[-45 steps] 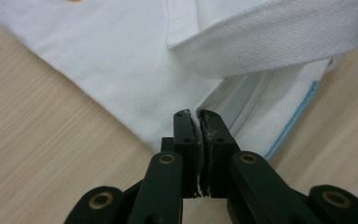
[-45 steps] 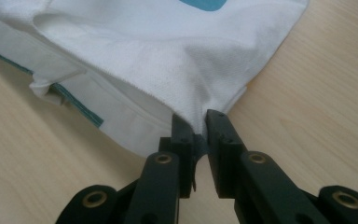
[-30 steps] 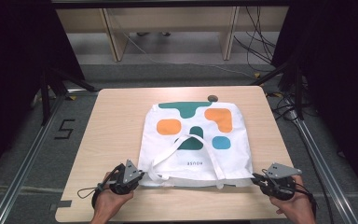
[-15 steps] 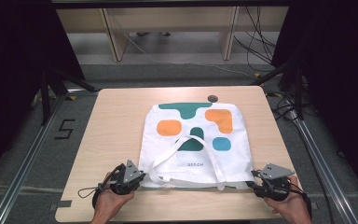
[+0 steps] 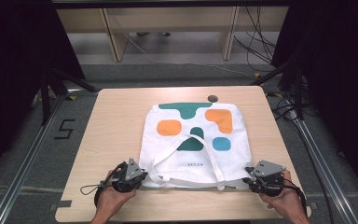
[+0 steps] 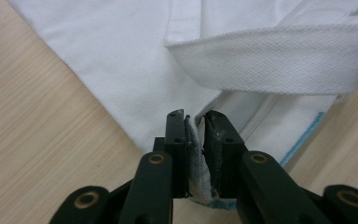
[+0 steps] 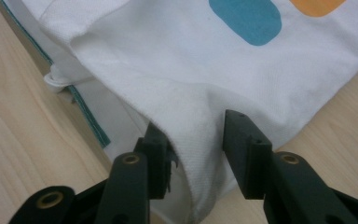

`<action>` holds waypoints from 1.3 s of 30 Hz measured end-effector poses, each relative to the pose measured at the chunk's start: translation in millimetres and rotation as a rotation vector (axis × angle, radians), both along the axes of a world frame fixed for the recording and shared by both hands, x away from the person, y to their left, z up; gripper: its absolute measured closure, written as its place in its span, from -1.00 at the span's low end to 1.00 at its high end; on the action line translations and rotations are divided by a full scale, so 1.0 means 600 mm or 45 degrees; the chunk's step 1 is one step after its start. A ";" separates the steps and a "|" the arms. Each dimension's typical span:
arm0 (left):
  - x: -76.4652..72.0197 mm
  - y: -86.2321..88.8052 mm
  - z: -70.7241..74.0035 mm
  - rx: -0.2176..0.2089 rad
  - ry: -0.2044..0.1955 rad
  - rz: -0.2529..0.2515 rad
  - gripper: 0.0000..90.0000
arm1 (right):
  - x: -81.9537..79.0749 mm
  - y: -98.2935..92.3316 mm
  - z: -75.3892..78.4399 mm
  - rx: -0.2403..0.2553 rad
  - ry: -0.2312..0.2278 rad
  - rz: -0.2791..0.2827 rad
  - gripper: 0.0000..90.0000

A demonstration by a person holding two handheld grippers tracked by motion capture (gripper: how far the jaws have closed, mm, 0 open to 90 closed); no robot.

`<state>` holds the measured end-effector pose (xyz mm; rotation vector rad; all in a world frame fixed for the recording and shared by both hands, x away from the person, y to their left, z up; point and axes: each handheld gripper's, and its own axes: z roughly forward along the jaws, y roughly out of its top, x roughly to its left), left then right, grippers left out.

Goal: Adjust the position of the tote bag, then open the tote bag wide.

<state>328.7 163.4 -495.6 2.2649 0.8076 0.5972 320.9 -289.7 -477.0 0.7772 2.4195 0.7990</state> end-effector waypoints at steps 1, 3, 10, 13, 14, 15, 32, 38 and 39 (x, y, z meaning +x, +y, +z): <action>0.002 -0.001 -0.001 0.010 0.008 -0.009 0.74 | 0.005 -0.002 0.000 -0.022 -0.029 0.045 0.53; 0.003 -0.002 -0.002 0.012 0.008 -0.009 0.71 | 0.004 -0.001 0.002 -0.020 -0.024 0.053 0.63; 0.006 -0.010 -0.005 0.034 0.012 -0.006 0.57 | 0.005 0.001 0.023 0.133 0.017 0.015 0.91; 0.007 -0.006 -0.003 0.030 -0.007 -0.009 0.52 | 0.010 -0.001 0.042 0.217 0.032 0.006 0.94; 0.007 -0.006 -0.002 0.039 -0.009 -0.005 0.50 | 0.014 -0.003 0.048 0.221 0.021 0.029 0.95; 0.007 -0.006 -0.001 0.034 -0.003 -0.010 0.49 | 0.013 -0.004 0.053 0.235 0.025 0.015 0.95; 0.018 -0.026 -0.005 0.034 0.026 -0.052 0.69 | 0.023 0.002 0.080 0.277 0.039 0.019 0.96; 0.014 -0.009 0.026 0.008 0.104 -0.150 0.94 | 0.029 -0.004 0.086 0.226 0.117 0.056 0.96; 0.013 -0.007 0.035 -0.002 0.109 -0.149 0.94 | 0.028 -0.004 0.090 0.224 0.138 0.040 0.96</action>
